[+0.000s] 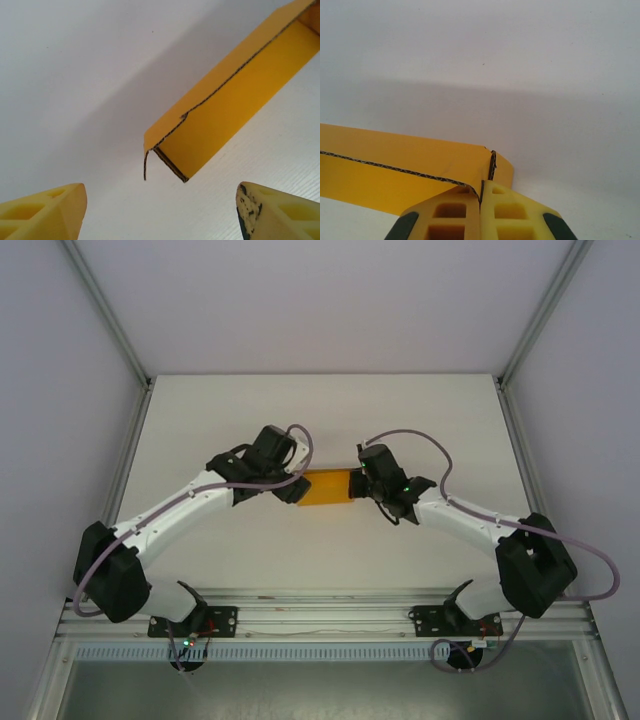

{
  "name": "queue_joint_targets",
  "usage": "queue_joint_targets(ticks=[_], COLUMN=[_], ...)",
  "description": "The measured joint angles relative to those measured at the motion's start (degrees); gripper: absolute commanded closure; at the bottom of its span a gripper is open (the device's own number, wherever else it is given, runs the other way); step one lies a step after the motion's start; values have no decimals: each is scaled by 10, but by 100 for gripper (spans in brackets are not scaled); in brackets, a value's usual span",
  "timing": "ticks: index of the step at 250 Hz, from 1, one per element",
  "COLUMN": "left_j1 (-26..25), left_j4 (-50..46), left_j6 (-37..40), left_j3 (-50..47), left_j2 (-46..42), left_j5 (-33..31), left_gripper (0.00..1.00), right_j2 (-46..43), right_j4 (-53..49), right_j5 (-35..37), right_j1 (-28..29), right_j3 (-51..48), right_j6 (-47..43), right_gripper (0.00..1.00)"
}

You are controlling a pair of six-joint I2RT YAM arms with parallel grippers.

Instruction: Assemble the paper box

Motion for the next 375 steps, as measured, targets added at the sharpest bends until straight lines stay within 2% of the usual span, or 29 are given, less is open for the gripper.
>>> queue_joint_targets(ticks=[36,51,78,90,109,123,209,242,263,289,327,375], left_j1=[36,52,61,61,61,61,61,61,61,61,61,62], left_j4=[13,13,13,14,19,20,15,13,12,12,9,-7], left_j6=[-18,-20,-24,-28,-27,-27,-31,-37,-41,-45,-69,-162], left_j3=[6,18,28,24,18,17,17,17,17,17,21,35], left_j2=[23,46,71,70,62,58,71,72,72,72,72,72], left_j5=[22,35,56,65,76,80,70,66,63,67,80,116], left_gripper=[50,63,53,52,53,57,62,76,79,100,100,100], right_j2=[3,4,7,8,12,14,15,16,16,16,18,21], right_j4=[0,-1,-2,-2,-3,-4,-4,-4,-4,-4,-4,-12], right_j5=[-5,-7,-9,-9,-9,-9,-9,-9,-9,-9,-7,22], right_j1=[0,0,1,1,1,1,1,1,1,1,2,11], right_j3=[2,3,6,7,11,13,14,14,14,14,15,16], right_j6=[0,0,0,0,0,0,0,-2,-2,-2,-7,-11], right_gripper=[100,100,100,100,100,100,100,100,100,100,100,100])
